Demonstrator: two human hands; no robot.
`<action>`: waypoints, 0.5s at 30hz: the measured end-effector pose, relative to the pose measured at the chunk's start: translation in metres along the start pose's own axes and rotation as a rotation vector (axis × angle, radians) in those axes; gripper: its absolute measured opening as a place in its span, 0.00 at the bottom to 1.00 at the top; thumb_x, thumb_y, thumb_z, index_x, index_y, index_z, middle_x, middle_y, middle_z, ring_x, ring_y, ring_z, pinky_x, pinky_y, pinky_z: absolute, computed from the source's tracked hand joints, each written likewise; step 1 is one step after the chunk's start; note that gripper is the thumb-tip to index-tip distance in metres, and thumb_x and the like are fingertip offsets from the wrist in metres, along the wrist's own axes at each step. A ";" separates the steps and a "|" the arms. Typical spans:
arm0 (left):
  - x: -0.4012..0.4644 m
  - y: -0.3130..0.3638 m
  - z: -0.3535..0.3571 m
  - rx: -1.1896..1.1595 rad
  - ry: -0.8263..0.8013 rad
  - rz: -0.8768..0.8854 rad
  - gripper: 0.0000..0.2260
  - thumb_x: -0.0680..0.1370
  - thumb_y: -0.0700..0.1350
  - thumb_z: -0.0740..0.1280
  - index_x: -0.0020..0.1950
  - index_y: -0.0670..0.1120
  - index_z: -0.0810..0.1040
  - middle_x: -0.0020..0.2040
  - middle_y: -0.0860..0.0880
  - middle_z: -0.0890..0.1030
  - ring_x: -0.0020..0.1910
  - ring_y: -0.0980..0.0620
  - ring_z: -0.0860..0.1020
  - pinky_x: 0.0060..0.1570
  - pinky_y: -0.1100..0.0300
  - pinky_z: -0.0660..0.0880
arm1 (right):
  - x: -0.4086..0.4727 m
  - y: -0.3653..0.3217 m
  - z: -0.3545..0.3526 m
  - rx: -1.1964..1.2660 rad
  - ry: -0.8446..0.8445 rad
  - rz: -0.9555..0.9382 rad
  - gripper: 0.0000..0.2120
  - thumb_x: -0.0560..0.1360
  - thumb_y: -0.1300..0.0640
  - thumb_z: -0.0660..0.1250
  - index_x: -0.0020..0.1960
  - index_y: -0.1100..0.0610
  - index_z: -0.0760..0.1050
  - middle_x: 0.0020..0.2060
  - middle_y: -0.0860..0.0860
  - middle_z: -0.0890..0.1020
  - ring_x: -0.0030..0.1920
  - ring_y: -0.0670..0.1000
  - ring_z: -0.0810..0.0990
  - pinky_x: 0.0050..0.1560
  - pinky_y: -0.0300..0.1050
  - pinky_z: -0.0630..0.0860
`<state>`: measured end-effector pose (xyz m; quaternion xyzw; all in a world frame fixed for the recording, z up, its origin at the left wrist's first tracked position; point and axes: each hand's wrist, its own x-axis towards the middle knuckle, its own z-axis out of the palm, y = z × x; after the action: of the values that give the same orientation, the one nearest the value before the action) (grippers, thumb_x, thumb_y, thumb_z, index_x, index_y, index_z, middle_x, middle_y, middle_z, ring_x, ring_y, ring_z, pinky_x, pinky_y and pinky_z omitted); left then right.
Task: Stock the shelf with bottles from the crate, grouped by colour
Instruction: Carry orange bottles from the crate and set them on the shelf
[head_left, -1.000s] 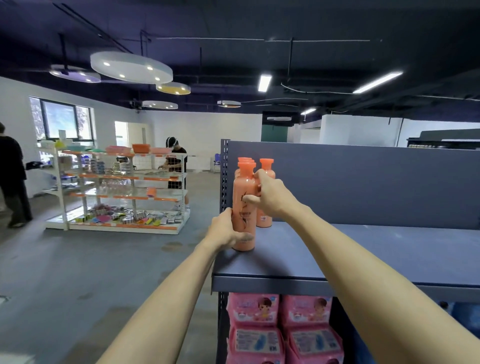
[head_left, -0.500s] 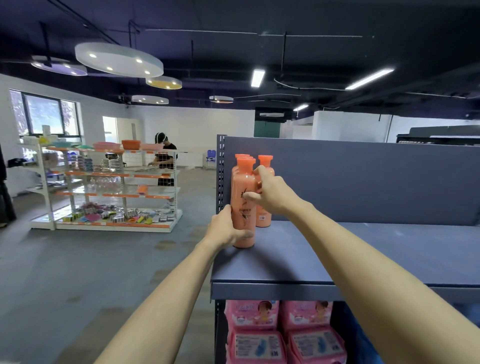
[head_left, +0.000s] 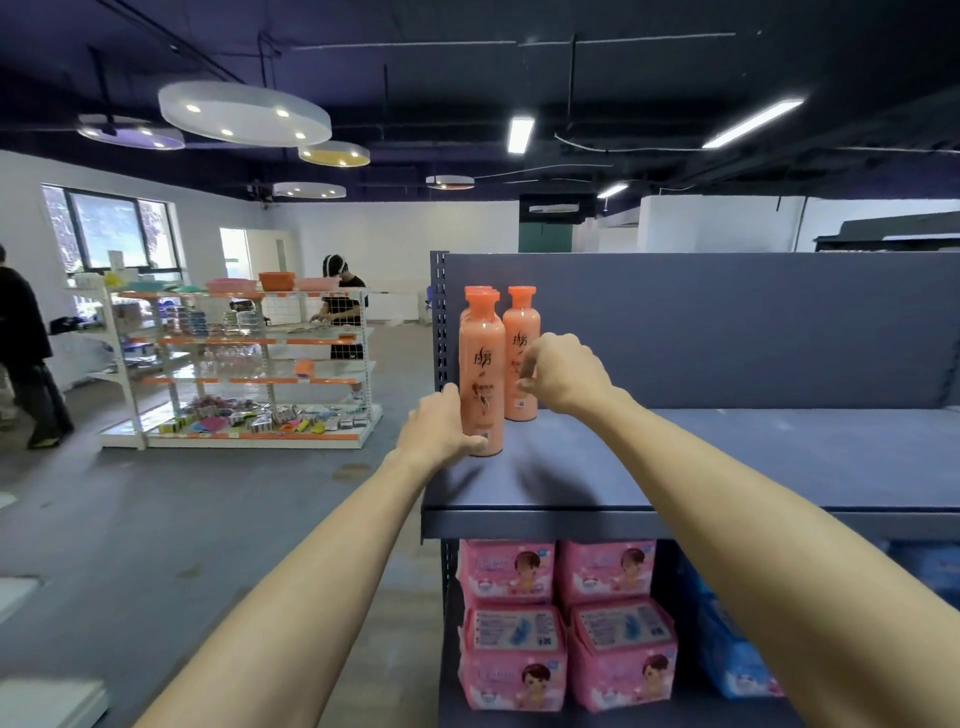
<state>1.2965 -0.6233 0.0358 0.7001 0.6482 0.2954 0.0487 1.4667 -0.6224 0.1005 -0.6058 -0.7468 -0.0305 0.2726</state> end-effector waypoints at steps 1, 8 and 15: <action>-0.002 0.002 -0.001 0.026 -0.002 0.012 0.29 0.64 0.57 0.77 0.57 0.46 0.70 0.56 0.46 0.79 0.54 0.43 0.78 0.52 0.46 0.77 | -0.003 0.000 -0.003 -0.012 -0.008 -0.017 0.04 0.75 0.56 0.71 0.49 0.55 0.82 0.45 0.53 0.83 0.44 0.57 0.82 0.47 0.50 0.80; -0.026 0.050 0.001 0.256 -0.059 0.021 0.14 0.70 0.53 0.71 0.51 0.50 0.74 0.52 0.46 0.80 0.48 0.44 0.79 0.50 0.51 0.78 | -0.034 0.027 -0.024 -0.071 -0.090 -0.152 0.07 0.72 0.59 0.68 0.46 0.52 0.83 0.44 0.52 0.83 0.40 0.56 0.82 0.41 0.47 0.79; -0.050 0.147 0.033 0.334 0.028 -0.012 0.11 0.73 0.50 0.69 0.53 0.49 0.76 0.51 0.47 0.80 0.48 0.44 0.78 0.43 0.56 0.71 | -0.061 0.111 -0.063 -0.098 -0.112 -0.221 0.15 0.75 0.44 0.69 0.57 0.50 0.78 0.54 0.51 0.80 0.51 0.56 0.80 0.50 0.50 0.77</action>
<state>1.4420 -0.6829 0.0575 0.6903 0.6932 0.1930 -0.0754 1.5993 -0.6709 0.0953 -0.5332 -0.8207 -0.0629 0.1954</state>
